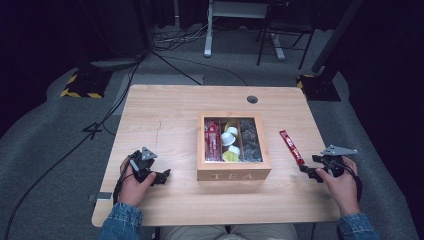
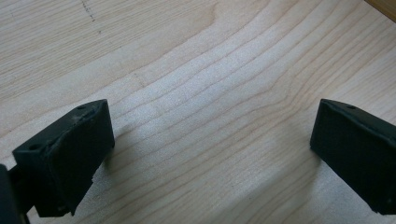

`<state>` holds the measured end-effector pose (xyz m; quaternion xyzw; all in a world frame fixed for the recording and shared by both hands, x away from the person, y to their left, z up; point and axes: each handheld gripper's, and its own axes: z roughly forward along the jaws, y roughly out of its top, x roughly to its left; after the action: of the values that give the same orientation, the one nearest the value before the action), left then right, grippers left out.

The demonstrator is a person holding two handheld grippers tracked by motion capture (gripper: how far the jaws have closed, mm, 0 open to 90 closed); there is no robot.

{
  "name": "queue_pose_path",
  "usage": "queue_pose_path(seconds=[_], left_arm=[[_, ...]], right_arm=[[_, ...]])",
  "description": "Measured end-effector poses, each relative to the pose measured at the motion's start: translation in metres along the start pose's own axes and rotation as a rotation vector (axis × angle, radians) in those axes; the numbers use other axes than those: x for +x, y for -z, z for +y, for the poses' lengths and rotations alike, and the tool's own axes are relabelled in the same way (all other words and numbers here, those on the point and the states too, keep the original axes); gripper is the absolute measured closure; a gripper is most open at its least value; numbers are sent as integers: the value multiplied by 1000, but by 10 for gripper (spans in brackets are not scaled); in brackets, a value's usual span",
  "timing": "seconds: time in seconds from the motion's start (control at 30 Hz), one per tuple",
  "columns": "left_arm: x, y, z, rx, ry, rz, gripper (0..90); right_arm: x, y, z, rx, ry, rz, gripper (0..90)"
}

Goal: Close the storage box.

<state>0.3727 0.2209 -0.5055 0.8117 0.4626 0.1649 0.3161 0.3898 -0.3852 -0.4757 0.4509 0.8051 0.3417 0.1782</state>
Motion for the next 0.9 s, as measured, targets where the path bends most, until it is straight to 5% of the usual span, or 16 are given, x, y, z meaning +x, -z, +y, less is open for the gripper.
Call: queue_pose_path(seconds=[0.4, 0.9], left_arm=[[0, 0, 0, 0, 5, 1, 0], [-3, 1, 0, 4, 22, 26, 1]], right_arm=[[4, -15, -18, 10, 32, 2, 171], [5, -17, -22, -31, 16, -16, 125]])
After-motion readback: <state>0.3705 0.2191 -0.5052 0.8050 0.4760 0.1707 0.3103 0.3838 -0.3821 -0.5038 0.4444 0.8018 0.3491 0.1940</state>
